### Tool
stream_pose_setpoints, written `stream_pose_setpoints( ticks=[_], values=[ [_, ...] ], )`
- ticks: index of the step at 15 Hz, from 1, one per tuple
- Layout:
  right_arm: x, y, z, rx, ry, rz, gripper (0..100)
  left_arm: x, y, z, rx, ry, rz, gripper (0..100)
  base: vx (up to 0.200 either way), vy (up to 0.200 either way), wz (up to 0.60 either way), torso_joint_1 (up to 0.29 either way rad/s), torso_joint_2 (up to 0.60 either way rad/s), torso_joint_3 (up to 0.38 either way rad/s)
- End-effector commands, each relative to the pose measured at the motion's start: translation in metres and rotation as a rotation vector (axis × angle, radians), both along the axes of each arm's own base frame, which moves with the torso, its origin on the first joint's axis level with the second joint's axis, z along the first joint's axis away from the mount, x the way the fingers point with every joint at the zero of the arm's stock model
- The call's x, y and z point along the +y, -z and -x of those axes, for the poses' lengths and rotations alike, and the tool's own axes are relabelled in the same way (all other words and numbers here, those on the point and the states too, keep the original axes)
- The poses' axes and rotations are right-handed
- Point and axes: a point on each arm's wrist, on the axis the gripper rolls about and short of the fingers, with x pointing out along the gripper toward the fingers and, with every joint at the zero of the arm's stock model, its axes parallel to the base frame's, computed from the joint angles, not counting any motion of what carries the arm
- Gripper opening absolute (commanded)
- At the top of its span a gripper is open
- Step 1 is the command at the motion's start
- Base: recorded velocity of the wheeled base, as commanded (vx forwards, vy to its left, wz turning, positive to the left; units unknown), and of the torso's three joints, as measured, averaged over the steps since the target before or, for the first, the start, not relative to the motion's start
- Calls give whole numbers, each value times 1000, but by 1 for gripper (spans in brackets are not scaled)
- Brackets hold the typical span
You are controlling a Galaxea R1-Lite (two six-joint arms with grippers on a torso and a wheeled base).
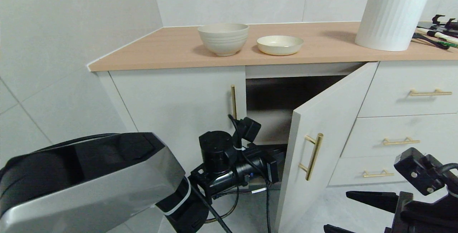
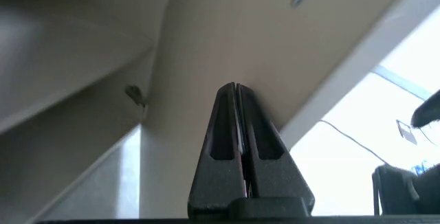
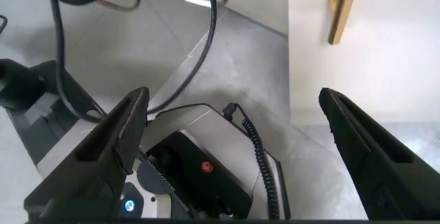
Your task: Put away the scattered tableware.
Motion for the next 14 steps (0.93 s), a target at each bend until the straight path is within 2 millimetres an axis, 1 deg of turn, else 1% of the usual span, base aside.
stream_pose_setpoints(
  ticks=[1,3,4,6,7,8,9,10,11,14],
  values=[
    [0,-1,0,-2,-1,-3,100,-5,9,0,12,9,-11,0,0,0,0,0,0,0],
    [0,-2,1,-6,-1,-6,100,-12,10,2,2,26,-13,0,0,0,0,0,0,0],
    [-1,-2,2,-5,-14,-13,100,-20,10,2,-6,39,-7,0,0,0,0,0,0,0],
    [-4,-8,7,-9,-84,-59,100,-36,13,2,-7,66,-6,0,0,0,0,0,0,0],
    [-6,-10,10,-10,-119,-79,100,-40,14,8,-8,84,-4,0,0,0,0,0,0,0],
    [-9,-13,16,-15,-175,-113,100,-47,11,30,1,153,-2,0,0,0,0,0,0,0],
    [-12,-16,20,-6,-233,-134,100,-46,5,57,19,302,10,0,0,0,0,0,0,0],
    [-16,-17,26,1,-278,-149,100,-38,3,71,32,430,13,0,0,0,0,0,0,0],
    [-20,-19,31,8,-329,-167,100,-33,3,76,35,507,16,0,0,0,0,0,0,0],
    [-21,-22,32,5,-342,-176,100,-25,3,55,26,440,23,0,0,0,0,0,0,0]
  ],
)
